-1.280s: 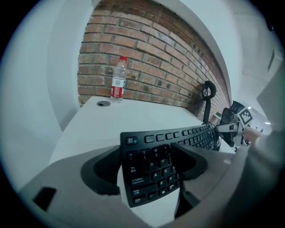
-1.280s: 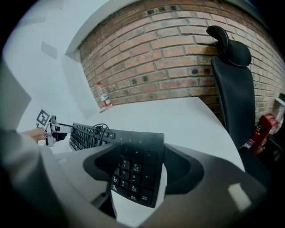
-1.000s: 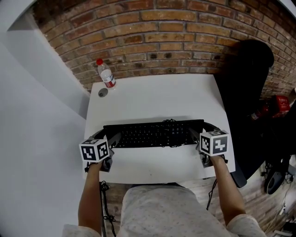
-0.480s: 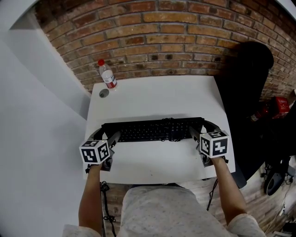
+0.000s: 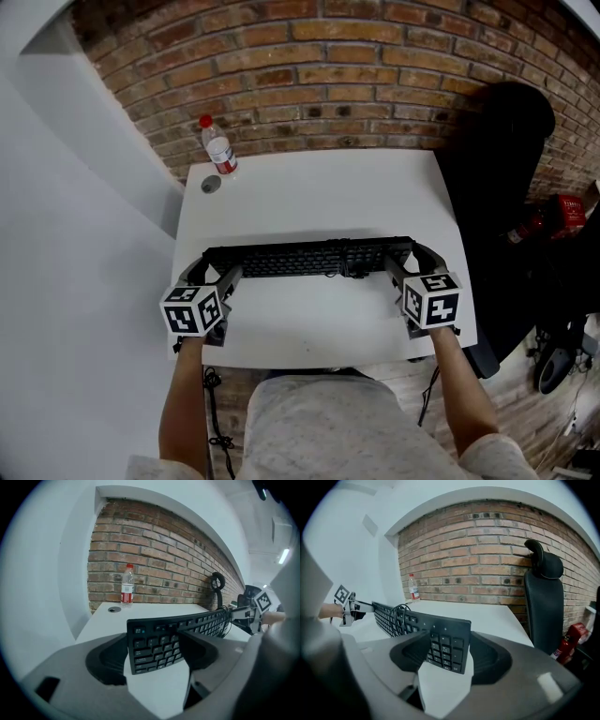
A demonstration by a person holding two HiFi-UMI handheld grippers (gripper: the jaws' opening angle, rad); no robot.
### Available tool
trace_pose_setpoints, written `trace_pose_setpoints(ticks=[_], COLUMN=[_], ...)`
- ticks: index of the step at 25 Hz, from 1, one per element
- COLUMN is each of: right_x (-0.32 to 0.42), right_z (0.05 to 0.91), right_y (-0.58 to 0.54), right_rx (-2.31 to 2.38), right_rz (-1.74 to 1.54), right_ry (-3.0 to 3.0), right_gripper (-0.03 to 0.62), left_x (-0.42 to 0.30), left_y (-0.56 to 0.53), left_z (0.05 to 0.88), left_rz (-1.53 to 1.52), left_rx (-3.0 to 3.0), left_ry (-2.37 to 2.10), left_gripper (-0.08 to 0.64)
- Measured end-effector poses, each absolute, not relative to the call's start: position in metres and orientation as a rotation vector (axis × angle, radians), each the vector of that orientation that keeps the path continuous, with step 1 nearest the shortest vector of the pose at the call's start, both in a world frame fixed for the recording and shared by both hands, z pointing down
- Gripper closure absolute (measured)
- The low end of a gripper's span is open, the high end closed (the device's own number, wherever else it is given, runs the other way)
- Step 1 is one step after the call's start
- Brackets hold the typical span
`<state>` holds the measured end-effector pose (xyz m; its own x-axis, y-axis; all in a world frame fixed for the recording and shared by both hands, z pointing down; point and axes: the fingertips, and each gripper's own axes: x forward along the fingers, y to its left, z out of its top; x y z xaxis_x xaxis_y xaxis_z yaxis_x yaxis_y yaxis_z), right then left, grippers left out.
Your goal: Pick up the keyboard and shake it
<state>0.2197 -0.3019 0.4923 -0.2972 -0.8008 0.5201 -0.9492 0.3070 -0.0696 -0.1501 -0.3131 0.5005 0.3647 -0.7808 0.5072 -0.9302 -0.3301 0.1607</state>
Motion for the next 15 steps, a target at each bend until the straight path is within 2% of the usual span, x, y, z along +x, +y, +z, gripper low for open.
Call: trace_pose_setpoints(ticks=[15], right_x=[0.219], right_z=[0.492], right_y=[-0.279], right_rx=[1.589], right_rz=[0.491], right_ry=[-2.133], right_gripper=[0.322], left_x=[-0.151], left_y=[-0.289], left_z=[0.498], left_rz=[0.484], left_rx=[2.228], left_ry=[-1.454], left_gripper=[0.219])
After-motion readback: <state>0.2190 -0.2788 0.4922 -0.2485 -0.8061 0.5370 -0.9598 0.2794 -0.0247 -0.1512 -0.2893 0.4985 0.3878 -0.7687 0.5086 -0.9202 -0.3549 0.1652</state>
